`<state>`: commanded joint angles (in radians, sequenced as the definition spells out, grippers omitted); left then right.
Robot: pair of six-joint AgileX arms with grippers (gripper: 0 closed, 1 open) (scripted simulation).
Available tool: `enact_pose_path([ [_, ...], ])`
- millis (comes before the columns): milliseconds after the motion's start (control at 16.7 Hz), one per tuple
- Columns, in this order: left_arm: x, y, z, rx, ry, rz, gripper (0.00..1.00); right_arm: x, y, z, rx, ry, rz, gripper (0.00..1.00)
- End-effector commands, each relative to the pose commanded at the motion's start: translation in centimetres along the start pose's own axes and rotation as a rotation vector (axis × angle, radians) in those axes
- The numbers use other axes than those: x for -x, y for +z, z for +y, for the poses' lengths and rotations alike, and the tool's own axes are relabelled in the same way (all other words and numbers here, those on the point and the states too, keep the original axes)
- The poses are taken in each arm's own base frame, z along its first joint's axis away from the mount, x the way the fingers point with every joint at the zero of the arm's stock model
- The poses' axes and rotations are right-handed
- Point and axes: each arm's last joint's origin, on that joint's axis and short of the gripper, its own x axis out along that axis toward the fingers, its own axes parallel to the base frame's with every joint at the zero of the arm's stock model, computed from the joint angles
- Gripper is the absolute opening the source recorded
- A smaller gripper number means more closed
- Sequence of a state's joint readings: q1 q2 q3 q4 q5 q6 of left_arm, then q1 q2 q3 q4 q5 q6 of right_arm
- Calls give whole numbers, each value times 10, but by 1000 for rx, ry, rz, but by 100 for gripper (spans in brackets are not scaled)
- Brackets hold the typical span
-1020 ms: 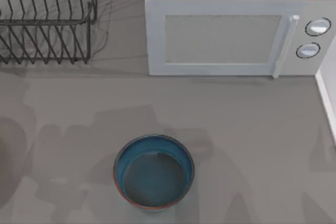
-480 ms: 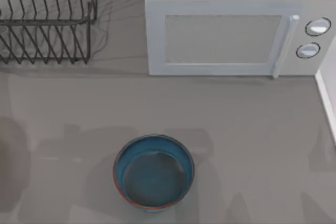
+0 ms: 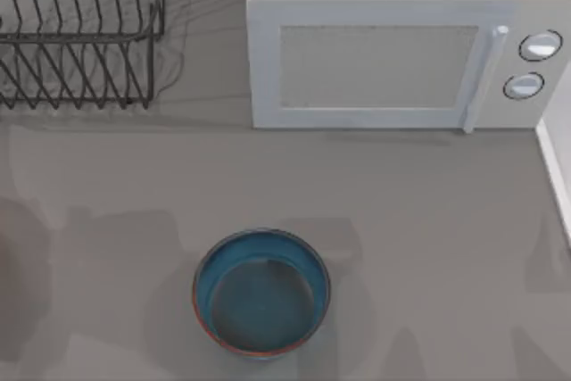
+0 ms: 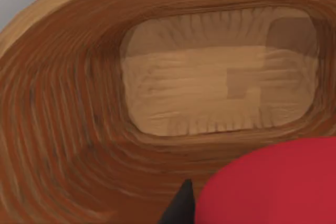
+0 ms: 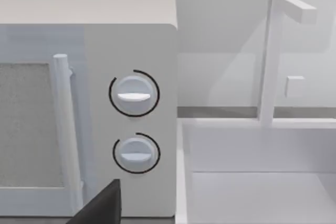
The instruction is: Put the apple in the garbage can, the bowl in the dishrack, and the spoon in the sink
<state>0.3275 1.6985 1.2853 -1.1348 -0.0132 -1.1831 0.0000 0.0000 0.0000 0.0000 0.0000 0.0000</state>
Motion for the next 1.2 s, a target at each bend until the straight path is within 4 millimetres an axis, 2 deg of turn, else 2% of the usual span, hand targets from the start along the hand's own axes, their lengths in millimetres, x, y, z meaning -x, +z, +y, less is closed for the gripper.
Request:
enact_pose_path([
  [120, -13, 0, 2, 1, 5, 2, 0, 0, 0, 0, 0, 0, 0, 100],
  [360, -15, 0, 2, 1, 5, 3, 0, 0, 0, 0, 0, 0, 0, 100],
  [1140, -15, 0, 2, 1, 5, 3, 98, 0, 0, 0, 0, 0, 0, 100],
  [1200, -15, 0, 2, 1, 5, 3, 100, 0, 0, 0, 0, 0, 0, 100],
])
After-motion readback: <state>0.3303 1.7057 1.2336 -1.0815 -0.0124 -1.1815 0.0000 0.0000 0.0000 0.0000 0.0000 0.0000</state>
